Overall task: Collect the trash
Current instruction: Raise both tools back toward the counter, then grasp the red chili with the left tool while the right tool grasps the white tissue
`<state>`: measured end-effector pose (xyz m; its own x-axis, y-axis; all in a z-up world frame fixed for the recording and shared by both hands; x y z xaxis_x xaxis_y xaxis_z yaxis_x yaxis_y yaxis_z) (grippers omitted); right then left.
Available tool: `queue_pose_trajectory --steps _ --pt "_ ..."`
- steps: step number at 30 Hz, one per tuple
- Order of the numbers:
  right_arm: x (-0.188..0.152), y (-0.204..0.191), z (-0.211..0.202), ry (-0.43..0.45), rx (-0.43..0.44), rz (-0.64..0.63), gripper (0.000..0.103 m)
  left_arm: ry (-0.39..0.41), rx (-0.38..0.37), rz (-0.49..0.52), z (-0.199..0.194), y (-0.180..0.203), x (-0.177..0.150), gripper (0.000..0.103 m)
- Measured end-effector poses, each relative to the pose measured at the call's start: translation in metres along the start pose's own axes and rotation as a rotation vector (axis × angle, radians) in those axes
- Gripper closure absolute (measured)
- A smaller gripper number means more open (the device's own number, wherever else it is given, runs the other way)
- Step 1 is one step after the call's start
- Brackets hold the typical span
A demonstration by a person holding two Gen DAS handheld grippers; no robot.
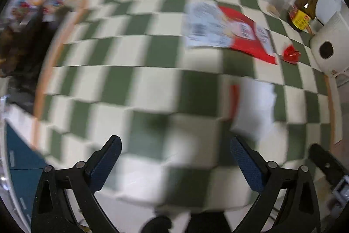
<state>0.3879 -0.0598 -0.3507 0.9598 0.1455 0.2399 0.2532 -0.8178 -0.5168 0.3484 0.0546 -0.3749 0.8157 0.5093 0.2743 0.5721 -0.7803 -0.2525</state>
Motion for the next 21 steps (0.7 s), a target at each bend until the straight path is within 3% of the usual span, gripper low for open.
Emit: queue_pose_trajectory --steps 2,4,5,7,8,10,14,21 --pt "0.027 0.019 0.019 -0.023 -0.011 0.026 0.013 -0.045 -0.034 0.015 0.019 0.030 0.017 0.029" --pt "0.043 0.031 0.032 -0.033 -0.013 0.034 0.019 -0.095 -0.063 0.029 0.038 0.052 0.029 0.063" --pt "0.053 0.038 0.038 -0.039 -0.019 0.037 0.020 -0.127 -0.088 0.033 0.049 0.063 0.033 0.069" --pt "0.064 0.047 0.046 -0.048 -0.019 0.044 0.021 -0.121 -0.152 0.022 0.051 0.074 0.042 0.071" --pt "0.068 0.050 0.048 -0.051 -0.018 0.046 0.021 -0.120 -0.143 0.039 0.052 0.079 0.046 0.073" --pt "0.076 0.054 0.053 -0.057 -0.025 0.039 0.021 -0.106 -0.122 0.067 0.053 0.084 0.047 0.094" --pt "0.083 0.055 0.063 -0.082 -0.012 0.041 0.023 -0.086 -0.056 0.087 0.053 0.072 0.041 0.096" --pt "0.078 0.011 0.096 -0.128 0.053 -0.036 0.023 -0.121 0.071 -0.059 0.061 -0.010 0.012 0.096"
Point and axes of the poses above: each gripper's, at about its wrist camera, not at the fingertips, and z roughly the way its jaws point, y to its right, x to its top, the point moved 8 cm from there along z, roughly the way its jaws point, and after that the axes turned 15 degrees about x, right-handed, at the moved point
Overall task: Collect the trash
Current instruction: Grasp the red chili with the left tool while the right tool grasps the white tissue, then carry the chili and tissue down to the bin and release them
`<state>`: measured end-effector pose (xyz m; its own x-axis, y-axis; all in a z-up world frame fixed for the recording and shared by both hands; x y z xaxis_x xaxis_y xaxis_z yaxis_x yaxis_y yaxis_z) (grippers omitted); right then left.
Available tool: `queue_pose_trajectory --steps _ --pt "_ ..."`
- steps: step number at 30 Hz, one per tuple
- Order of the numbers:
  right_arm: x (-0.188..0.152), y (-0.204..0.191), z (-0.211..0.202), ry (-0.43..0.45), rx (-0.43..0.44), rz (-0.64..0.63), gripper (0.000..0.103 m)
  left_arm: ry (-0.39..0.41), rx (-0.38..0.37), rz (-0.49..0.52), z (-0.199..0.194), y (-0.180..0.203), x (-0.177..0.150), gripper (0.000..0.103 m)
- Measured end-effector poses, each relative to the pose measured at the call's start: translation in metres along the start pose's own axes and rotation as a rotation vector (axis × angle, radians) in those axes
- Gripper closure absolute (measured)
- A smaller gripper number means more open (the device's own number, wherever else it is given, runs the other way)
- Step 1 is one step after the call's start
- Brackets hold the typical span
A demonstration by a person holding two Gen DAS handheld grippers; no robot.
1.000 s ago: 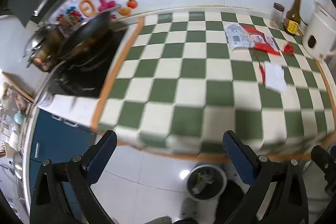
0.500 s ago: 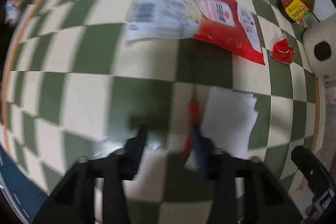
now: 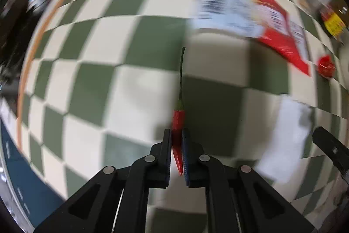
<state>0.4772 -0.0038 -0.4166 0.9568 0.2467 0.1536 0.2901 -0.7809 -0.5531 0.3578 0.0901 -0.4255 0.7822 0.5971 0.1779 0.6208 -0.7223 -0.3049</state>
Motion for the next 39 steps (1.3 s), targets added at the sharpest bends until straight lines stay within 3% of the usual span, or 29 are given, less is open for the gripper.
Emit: queue_pose_trajectory --steps 4,5,7,8,9,11,15,20,24,29,34,39 --pt "-0.009 -0.021 0.036 -0.047 -0.050 -0.076 0.024 -0.014 0.065 -0.040 0.010 -0.030 -0.018 0.097" --pt "-0.011 -0.026 0.041 -0.036 -0.102 -0.123 0.025 -0.022 0.072 -0.049 0.013 -0.035 -0.022 0.097" --pt "-0.015 -0.034 0.046 -0.019 -0.181 -0.196 0.036 -0.024 0.080 -0.064 0.014 -0.039 -0.029 0.097" --pt "-0.017 -0.037 0.047 0.000 -0.223 -0.234 0.048 -0.016 0.089 -0.067 0.013 -0.042 -0.033 0.097" --pt "-0.018 -0.039 0.047 0.013 -0.237 -0.257 0.069 -0.011 0.090 -0.067 0.011 -0.043 -0.037 0.097" --pt "-0.021 -0.047 0.048 0.021 -0.223 -0.299 0.096 0.003 0.085 -0.065 0.007 -0.051 -0.044 0.097" --pt "-0.031 -0.054 0.041 0.042 -0.227 -0.312 0.096 0.054 0.072 -0.059 -0.012 -0.055 -0.055 0.097" --pt "-0.058 -0.066 0.002 0.118 -0.208 -0.311 0.096 0.154 0.020 -0.051 -0.054 -0.065 -0.078 0.097" --pt "-0.099 -0.086 -0.035 0.192 -0.195 -0.307 0.096 0.248 -0.028 -0.026 -0.077 -0.094 -0.074 0.097" --pt "-0.175 -0.112 -0.080 0.288 -0.192 -0.275 0.096 0.333 -0.083 0.010 -0.103 -0.125 -0.117 0.097" --pt "-0.255 -0.129 -0.103 0.322 -0.174 -0.229 0.096 0.345 -0.123 0.074 -0.107 -0.140 -0.168 0.097" --pt "-0.325 -0.135 -0.100 0.286 -0.147 -0.195 0.096 0.275 -0.138 0.121 -0.081 -0.141 -0.218 0.097"
Point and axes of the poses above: each gripper's, at about its wrist camera, not at the fingertips, and z roughly the way its jaws point, y to its right, x to its top, the point moved 8 cm from there along z, roughly the way its jaws point, and after that the axes turned 15 degrees about x, right-handed, at the moved point
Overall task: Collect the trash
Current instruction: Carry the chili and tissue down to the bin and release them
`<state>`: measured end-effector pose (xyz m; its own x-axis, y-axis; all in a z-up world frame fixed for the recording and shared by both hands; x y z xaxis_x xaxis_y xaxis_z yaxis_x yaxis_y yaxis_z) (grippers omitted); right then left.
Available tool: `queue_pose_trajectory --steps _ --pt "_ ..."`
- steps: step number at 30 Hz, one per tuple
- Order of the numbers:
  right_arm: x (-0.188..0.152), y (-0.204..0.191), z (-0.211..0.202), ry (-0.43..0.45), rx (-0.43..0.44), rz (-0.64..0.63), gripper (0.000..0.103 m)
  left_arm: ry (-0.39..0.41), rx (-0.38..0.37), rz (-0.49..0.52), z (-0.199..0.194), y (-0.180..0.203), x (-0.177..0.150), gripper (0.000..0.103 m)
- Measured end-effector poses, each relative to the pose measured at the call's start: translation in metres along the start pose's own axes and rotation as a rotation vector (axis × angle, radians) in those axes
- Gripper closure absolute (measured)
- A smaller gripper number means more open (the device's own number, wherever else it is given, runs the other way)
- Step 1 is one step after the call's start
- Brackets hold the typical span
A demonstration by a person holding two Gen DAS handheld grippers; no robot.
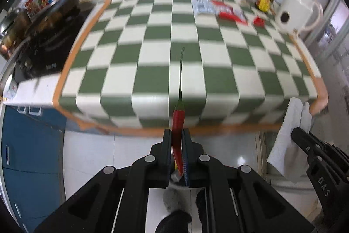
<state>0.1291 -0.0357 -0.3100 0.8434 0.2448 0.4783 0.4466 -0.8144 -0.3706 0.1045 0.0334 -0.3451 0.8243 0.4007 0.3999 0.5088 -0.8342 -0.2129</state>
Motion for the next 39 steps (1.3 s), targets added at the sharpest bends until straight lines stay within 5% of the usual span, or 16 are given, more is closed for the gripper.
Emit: queue_pose_trajectory --steps 8,14,18,26,33,35,39 --pt "-0.099 0.035 0.057 -0.179 0.034 0.068 0.096 -0.224 -0.001 0.014 0.096 0.022 -0.088 0.097" --pt "-0.190 0.096 0.166 -0.336 0.045 0.141 0.096 -0.536 -0.181 -0.100 0.237 0.062 -0.170 0.096" --pt "-0.253 0.138 0.254 -0.422 0.069 0.222 0.096 -0.642 -0.203 -0.137 0.325 0.085 -0.209 0.096" --pt "-0.345 0.194 0.408 -0.524 0.083 0.288 0.096 -0.728 -0.170 -0.052 0.458 0.127 -0.261 0.096" --pt "-0.391 0.207 0.468 -0.606 0.070 0.297 0.093 -0.722 -0.115 0.026 0.489 0.125 -0.281 0.093" --pt "-0.398 0.207 0.472 -0.627 0.065 0.301 0.088 -0.714 -0.078 0.031 0.491 0.118 -0.283 0.089" --pt "-0.403 0.199 0.473 -0.635 0.044 0.278 0.053 -0.664 -0.012 0.028 0.484 0.103 -0.279 0.014"
Point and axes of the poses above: each gripper's, at about its wrist camera, not at the fingertips, and z roughly the way its jaws point, y to its right, x to its top, the point moved 8 cm from there along z, roughly the way its jaws point, and after that the axes turned 15 degrees about x, right-handed, at the moved point
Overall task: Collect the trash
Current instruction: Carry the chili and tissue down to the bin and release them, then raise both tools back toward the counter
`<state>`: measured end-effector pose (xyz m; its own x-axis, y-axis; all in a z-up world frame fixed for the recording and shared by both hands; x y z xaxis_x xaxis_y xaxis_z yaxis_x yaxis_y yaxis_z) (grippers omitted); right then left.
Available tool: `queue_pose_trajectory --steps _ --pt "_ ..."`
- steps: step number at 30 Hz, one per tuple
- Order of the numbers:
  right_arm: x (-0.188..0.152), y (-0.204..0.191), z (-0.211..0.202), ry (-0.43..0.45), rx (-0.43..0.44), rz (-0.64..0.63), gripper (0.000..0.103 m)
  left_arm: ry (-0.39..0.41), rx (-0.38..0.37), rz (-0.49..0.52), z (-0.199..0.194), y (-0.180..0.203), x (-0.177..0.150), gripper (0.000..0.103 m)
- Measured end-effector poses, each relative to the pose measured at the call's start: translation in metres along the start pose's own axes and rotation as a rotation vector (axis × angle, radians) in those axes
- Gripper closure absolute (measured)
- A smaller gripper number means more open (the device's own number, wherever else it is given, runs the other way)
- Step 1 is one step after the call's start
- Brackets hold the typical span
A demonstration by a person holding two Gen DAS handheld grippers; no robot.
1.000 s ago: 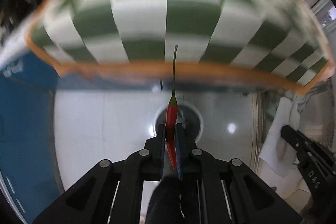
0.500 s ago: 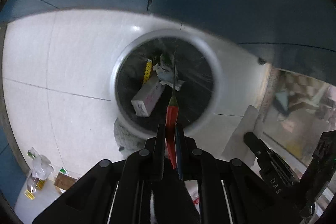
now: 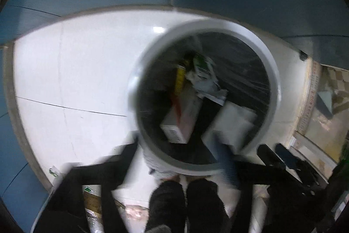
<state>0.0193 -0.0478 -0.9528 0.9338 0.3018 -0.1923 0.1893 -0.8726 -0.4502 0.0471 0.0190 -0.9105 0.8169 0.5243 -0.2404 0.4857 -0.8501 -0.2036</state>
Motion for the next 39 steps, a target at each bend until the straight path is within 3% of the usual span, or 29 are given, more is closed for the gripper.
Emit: queue_pose_trajectory --steps 2,4,6,8,18,23,30,39 --pt "0.001 -0.001 -0.002 0.006 -0.015 -0.012 0.043 0.032 0.028 -0.016 -0.008 -0.011 -0.001 0.013" --pt "0.001 -0.003 -0.007 0.009 -0.029 -0.024 0.035 0.048 0.054 -0.024 -0.012 -0.019 -0.002 0.000" --pt "0.001 -0.004 -0.010 0.009 -0.035 -0.030 0.008 0.073 0.078 -0.035 -0.020 -0.029 -0.005 0.000" --pt "-0.001 -0.008 -0.015 0.014 -0.060 -0.047 0.001 0.087 0.095 -0.042 -0.026 -0.036 -0.010 0.000" --pt "-0.020 -0.031 -0.072 0.074 -0.097 -0.089 0.000 0.162 0.173 -0.054 -0.087 -0.064 -0.046 0.000" --pt "-0.034 -0.049 -0.114 0.097 -0.107 -0.107 0.000 0.189 0.169 -0.045 -0.131 -0.071 -0.075 0.000" --pt "-0.062 -0.083 -0.207 0.147 -0.110 -0.143 0.000 0.227 0.144 -0.043 -0.205 -0.079 -0.115 0.000" --pt "-0.105 -0.143 -0.357 0.215 -0.103 -0.192 0.000 0.297 0.088 -0.029 -0.324 -0.090 -0.170 0.000"
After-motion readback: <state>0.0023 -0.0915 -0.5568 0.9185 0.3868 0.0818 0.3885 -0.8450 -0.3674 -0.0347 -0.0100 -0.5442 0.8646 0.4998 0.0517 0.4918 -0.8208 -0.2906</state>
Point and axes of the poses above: each gripper's, at about its wrist camera, not at the fingertips, and z roughly the way its jaws point, y to its right, x to its top, the point moved 8 cm from there along z, roughly the way its jaws point, and after that the axes turned 15 degrees about x, right-handed, at the moved point
